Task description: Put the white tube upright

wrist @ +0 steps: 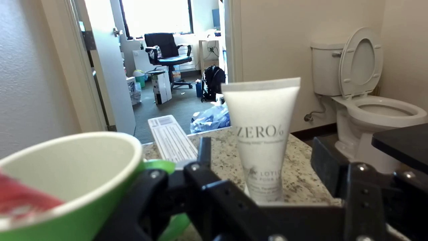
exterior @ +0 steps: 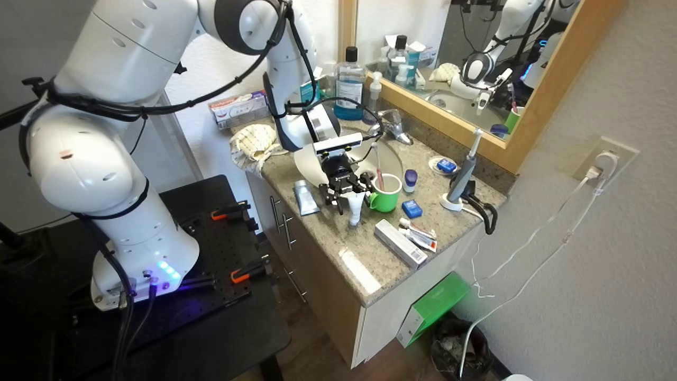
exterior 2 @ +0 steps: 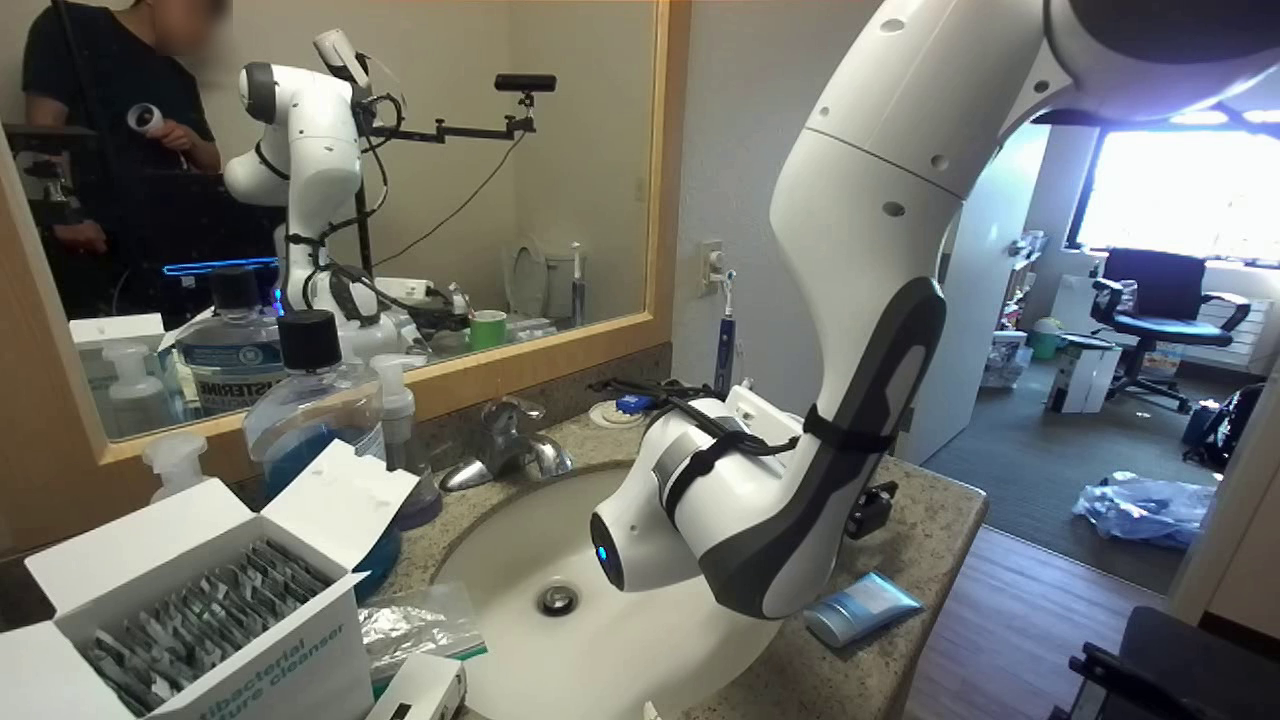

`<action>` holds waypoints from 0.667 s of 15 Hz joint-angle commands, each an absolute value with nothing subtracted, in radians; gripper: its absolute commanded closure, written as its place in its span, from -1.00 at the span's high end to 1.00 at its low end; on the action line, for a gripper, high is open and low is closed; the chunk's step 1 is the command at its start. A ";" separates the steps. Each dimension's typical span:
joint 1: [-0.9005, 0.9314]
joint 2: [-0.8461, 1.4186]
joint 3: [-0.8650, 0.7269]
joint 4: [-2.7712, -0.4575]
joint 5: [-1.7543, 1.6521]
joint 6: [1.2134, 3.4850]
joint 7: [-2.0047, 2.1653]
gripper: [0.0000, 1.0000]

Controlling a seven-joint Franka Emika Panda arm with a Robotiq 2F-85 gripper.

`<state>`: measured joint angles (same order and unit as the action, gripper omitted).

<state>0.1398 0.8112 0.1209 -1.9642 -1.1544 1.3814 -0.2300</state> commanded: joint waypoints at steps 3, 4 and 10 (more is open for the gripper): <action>0.125 0.740 0.144 -2.041 -1.186 1.403 -0.217 0.10; 0.123 0.729 0.147 -2.056 -1.191 1.410 -0.216 0.05; 0.120 0.674 0.163 -2.123 -1.220 1.435 -0.208 0.75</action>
<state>0.1358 0.7427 0.1433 -2.0509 -1.1933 1.4011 -0.2278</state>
